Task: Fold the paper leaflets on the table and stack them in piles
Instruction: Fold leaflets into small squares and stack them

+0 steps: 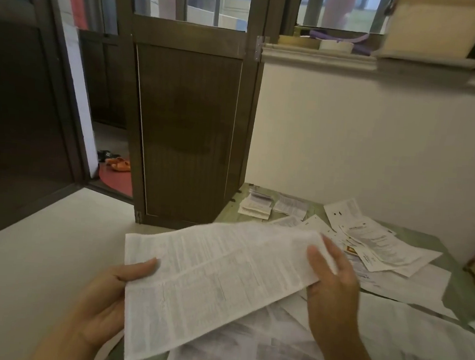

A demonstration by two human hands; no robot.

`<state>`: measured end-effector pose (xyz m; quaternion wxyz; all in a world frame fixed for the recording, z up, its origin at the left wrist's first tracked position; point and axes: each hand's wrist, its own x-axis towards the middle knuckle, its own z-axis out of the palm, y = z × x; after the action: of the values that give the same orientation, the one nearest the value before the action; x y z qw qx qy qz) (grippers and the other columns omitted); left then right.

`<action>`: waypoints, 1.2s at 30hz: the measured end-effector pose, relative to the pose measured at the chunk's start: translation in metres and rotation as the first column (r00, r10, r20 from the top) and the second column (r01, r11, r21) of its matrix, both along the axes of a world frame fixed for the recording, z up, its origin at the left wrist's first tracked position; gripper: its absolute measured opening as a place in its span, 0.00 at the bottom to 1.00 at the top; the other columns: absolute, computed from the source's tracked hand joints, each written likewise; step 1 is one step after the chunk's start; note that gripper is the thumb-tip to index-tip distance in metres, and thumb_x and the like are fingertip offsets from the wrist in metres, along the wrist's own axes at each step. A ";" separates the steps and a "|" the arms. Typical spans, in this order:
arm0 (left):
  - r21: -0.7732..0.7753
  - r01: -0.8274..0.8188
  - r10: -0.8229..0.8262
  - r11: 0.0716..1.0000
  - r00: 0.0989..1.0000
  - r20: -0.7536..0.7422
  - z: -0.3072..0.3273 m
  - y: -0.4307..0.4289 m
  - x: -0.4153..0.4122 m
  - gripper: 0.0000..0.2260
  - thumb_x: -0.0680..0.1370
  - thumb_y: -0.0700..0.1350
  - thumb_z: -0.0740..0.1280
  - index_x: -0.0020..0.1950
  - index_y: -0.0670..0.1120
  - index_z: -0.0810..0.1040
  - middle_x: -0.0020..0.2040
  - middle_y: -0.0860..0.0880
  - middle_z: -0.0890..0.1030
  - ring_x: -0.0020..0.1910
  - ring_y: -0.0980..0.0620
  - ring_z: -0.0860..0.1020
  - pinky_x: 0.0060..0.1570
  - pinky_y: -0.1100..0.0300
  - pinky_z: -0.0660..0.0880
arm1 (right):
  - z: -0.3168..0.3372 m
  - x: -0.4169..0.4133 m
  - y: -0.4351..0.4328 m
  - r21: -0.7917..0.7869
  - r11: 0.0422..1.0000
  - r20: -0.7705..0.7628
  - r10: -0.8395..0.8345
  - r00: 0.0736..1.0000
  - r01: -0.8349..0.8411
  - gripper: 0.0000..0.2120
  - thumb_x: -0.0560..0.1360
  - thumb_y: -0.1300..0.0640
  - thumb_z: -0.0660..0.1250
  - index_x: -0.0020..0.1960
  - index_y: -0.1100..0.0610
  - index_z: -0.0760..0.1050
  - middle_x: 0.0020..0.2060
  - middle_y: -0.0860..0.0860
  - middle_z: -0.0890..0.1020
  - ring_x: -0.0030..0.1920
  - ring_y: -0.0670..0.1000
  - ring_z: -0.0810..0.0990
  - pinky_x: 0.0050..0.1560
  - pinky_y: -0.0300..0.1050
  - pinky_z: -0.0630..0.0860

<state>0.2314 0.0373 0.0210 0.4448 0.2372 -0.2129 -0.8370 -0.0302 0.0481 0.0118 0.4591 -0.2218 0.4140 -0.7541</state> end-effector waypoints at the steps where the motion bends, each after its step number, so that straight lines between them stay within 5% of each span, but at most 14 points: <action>1: 0.022 -0.007 0.007 1.000 1.000 0.004 -0.002 -0.002 -0.003 0.49 0.38 0.26 0.80 0.58 0.49 0.75 0.51 0.30 0.80 0.43 0.28 0.80 0.28 0.36 0.76 | 0.003 -0.003 0.004 -0.046 0.999 -0.004 0.026 1.000 -0.026 0.18 0.73 0.56 0.65 0.62 0.55 0.74 0.54 0.52 0.80 0.48 0.49 0.83 0.40 0.42 0.81; 4: 0.061 -0.040 0.038 0.997 0.998 0.045 -0.006 -0.003 -0.014 0.40 0.53 0.30 0.80 0.62 0.48 0.73 0.55 0.31 0.79 0.50 0.29 0.78 0.35 0.30 0.75 | 0.004 0.008 0.007 -0.115 0.933 0.219 0.358 0.908 -0.341 0.32 0.61 0.46 0.75 0.62 0.54 0.73 0.55 0.56 0.82 0.50 0.56 0.83 0.42 0.53 0.82; 6: 0.083 -0.062 0.056 0.995 0.996 0.064 -0.007 -0.004 -0.022 0.26 0.69 0.33 0.69 0.66 0.46 0.71 0.56 0.32 0.79 0.53 0.31 0.78 0.39 0.29 0.73 | 0.000 0.017 0.007 -0.164 0.897 0.332 0.441 0.834 -0.410 0.44 0.49 0.45 0.83 0.63 0.53 0.74 0.56 0.58 0.81 0.53 0.60 0.82 0.46 0.61 0.79; 8: 0.093 -0.029 0.028 0.995 1.000 0.009 -0.008 -0.005 -0.024 0.28 0.65 0.31 0.72 0.63 0.46 0.72 0.54 0.31 0.79 0.51 0.29 0.78 0.38 0.29 0.72 | -0.005 0.021 0.008 -0.136 0.910 0.347 0.415 0.841 -0.393 0.39 0.55 0.46 0.81 0.63 0.53 0.73 0.56 0.58 0.82 0.53 0.60 0.82 0.48 0.60 0.79; 12: 0.074 0.007 -0.001 0.997 0.997 -0.083 -0.008 -0.005 -0.019 0.46 0.43 0.25 0.79 0.59 0.49 0.75 0.54 0.28 0.78 0.48 0.25 0.77 0.36 0.29 0.74 | -0.020 0.029 -0.001 0.186 0.941 0.018 0.286 0.958 -0.284 0.24 0.68 0.65 0.70 0.63 0.60 0.72 0.51 0.57 0.83 0.50 0.58 0.82 0.50 0.52 0.78; 15: 0.068 0.038 -0.030 0.997 0.992 -0.123 -0.006 -0.006 -0.018 0.48 0.43 0.25 0.79 0.60 0.50 0.74 0.55 0.28 0.77 0.49 0.24 0.77 0.34 0.30 0.74 | -0.019 0.030 0.000 0.277 0.945 -0.276 0.252 0.928 -0.174 0.19 0.70 0.68 0.71 0.60 0.63 0.73 0.46 0.51 0.82 0.47 0.50 0.80 0.46 0.43 0.77; 17: 0.043 0.037 -0.032 0.998 0.993 -0.115 -0.005 -0.006 -0.017 0.48 0.42 0.25 0.79 0.59 0.50 0.75 0.54 0.28 0.78 0.47 0.25 0.78 0.33 0.31 0.75 | -0.011 0.026 0.002 0.212 0.964 -0.403 0.237 0.884 -0.162 0.22 0.69 0.66 0.72 0.58 0.52 0.69 0.47 0.43 0.78 0.47 0.42 0.76 0.48 0.36 0.74; 20: -0.005 0.036 -0.037 0.999 0.987 -0.160 -0.010 -0.011 -0.017 0.45 0.51 0.26 0.79 0.62 0.52 0.71 0.58 0.29 0.76 0.51 0.27 0.77 0.41 0.33 0.76 | -0.013 0.025 -0.003 0.230 0.951 -0.507 0.299 0.808 -0.208 0.26 0.70 0.66 0.70 0.65 0.53 0.67 0.58 0.49 0.77 0.60 0.51 0.75 0.65 0.51 0.70; 22: -0.107 0.098 -0.120 0.989 0.967 -0.227 -0.006 -0.005 -0.021 0.39 0.61 0.30 0.77 0.66 0.50 0.64 0.63 0.31 0.72 0.58 0.29 0.75 0.51 0.35 0.75 | -0.018 0.025 -0.005 0.284 0.953 -0.692 0.280 0.666 -0.105 0.21 0.75 0.64 0.66 0.67 0.58 0.67 0.58 0.50 0.75 0.64 0.54 0.72 0.64 0.47 0.69; 24: -0.024 0.045 -0.048 0.999 0.984 -0.169 -0.011 -0.009 -0.022 0.39 0.51 0.29 0.80 0.60 0.44 0.74 0.57 0.30 0.77 0.50 0.28 0.78 0.41 0.33 0.76 | -0.018 0.031 -0.003 0.227 0.966 -0.826 0.257 0.501 -0.122 0.12 0.79 0.61 0.61 0.62 0.57 0.70 0.52 0.48 0.77 0.61 0.52 0.74 0.56 0.37 0.69; 27: 0.033 -0.028 0.031 0.999 0.993 -0.111 -0.007 0.000 -0.030 0.30 0.53 0.35 0.81 0.54 0.39 0.81 0.50 0.32 0.81 0.44 0.31 0.81 0.38 0.33 0.76 | -0.021 0.048 0.000 -0.032 0.948 -0.994 0.004 0.112 -0.316 0.18 0.82 0.55 0.51 0.71 0.43 0.62 0.67 0.43 0.70 0.70 0.43 0.65 0.67 0.32 0.62; 30: 0.049 -0.021 0.029 0.999 0.988 -0.154 -0.015 -0.003 -0.033 0.31 0.57 0.42 0.81 0.60 0.40 0.79 0.58 0.34 0.78 0.53 0.33 0.79 0.49 0.34 0.75 | -0.045 0.052 -0.010 -0.169 0.883 -0.914 -0.306 -0.266 -0.437 0.22 0.82 0.45 0.45 0.75 0.41 0.48 0.75 0.39 0.52 0.75 0.43 0.52 0.73 0.47 0.55; 34: 0.076 -0.006 0.016 0.997 0.992 -0.125 -0.015 -0.005 -0.030 0.30 0.66 0.60 0.70 0.62 0.41 0.78 0.62 0.35 0.76 0.59 0.33 0.76 0.51 0.35 0.72 | -0.050 0.056 -0.009 -0.169 0.859 -0.870 -0.360 -0.335 -0.484 0.39 0.64 0.49 0.76 0.70 0.46 0.62 0.71 0.45 0.65 0.71 0.52 0.65 0.65 0.57 0.62; 36: 0.098 -0.016 0.026 0.995 0.994 -0.109 -0.013 -0.006 -0.029 0.31 0.68 0.64 0.63 0.57 0.40 0.81 0.60 0.35 0.78 0.56 0.32 0.77 0.49 0.35 0.73 | -0.047 0.056 -0.008 -0.193 0.852 -0.827 -0.408 -0.386 -0.487 0.38 0.60 0.48 0.77 0.66 0.50 0.66 0.66 0.49 0.70 0.67 0.54 0.69 0.63 0.58 0.63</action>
<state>0.2028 0.0316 0.0083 0.4527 0.2139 -0.1447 -0.8534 0.0258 0.0405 -0.0349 -0.1510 -0.8750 0.3700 -0.2733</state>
